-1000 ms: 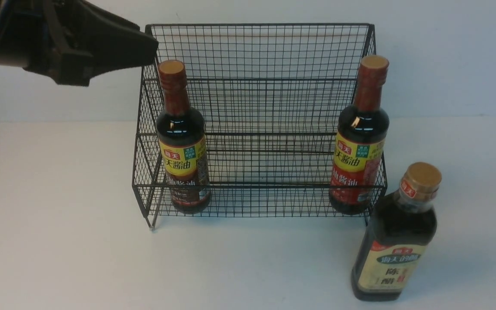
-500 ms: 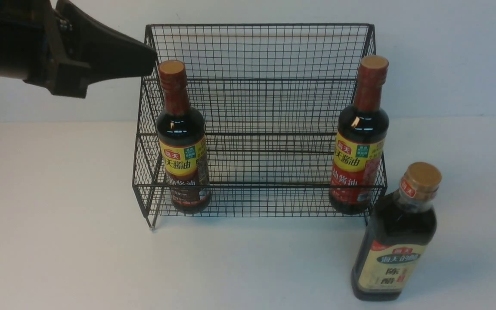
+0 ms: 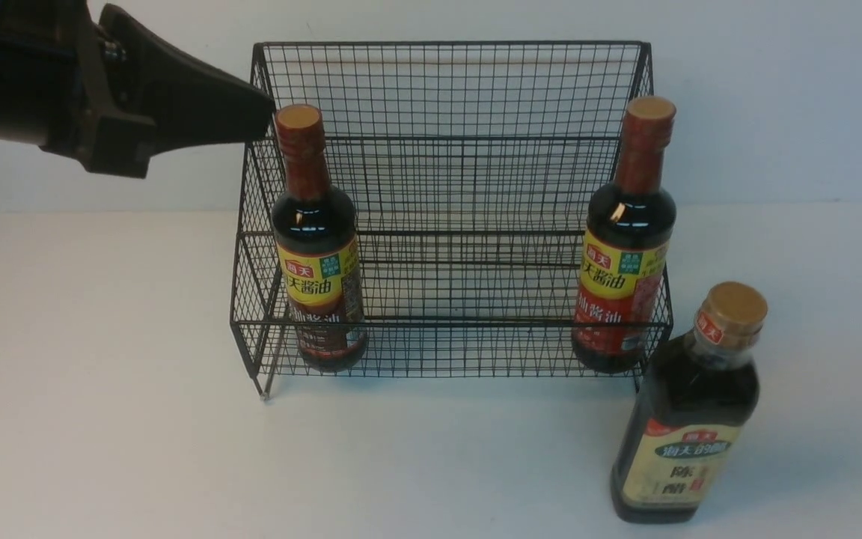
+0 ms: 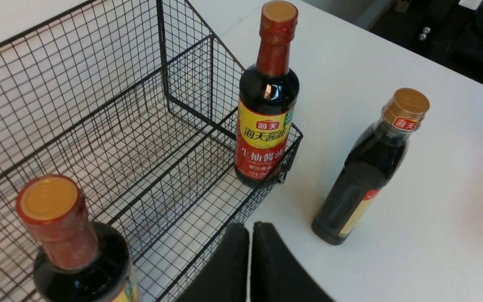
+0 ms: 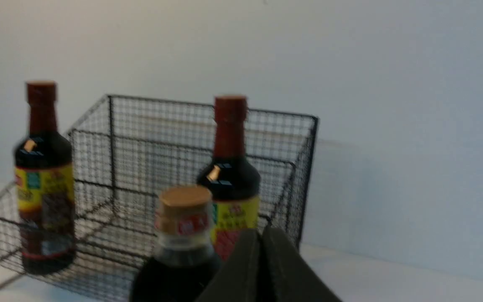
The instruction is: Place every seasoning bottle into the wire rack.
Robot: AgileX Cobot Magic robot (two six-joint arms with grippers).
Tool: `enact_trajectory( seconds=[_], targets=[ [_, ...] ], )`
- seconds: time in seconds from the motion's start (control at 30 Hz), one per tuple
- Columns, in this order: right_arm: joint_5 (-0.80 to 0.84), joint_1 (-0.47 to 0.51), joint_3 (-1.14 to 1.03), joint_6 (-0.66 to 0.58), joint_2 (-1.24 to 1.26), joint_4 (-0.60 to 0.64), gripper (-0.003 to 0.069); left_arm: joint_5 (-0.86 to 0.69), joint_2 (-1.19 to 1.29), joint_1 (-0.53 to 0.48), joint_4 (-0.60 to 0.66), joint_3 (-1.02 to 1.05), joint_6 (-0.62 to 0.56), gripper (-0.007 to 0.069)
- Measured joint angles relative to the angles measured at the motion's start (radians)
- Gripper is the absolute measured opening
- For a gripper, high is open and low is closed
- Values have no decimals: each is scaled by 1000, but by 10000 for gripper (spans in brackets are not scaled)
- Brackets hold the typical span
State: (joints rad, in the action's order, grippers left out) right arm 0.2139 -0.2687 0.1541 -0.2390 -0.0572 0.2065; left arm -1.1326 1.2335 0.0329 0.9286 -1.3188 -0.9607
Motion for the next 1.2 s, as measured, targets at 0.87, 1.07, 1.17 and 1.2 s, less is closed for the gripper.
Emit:
enact_trajectory(
  seconds=[0.87, 1.07, 1.17, 1.2],
  targets=[
    [160, 173, -178, 1, 68, -102, -15, -124, -463, 0, -462, 36, 571, -5],
    [161, 173, -178, 1, 68, -102, -15, -125, -779, 0, -486, 277, 622, -5],
    [161, 173, -178, 1, 68, -102, -15, -40, -943, 0, -478, 448, 623, -5],
    [161, 173, -178, 1, 68, -102, -15, 18, -988, 0, -481, 505, 623, -5]
  ],
)
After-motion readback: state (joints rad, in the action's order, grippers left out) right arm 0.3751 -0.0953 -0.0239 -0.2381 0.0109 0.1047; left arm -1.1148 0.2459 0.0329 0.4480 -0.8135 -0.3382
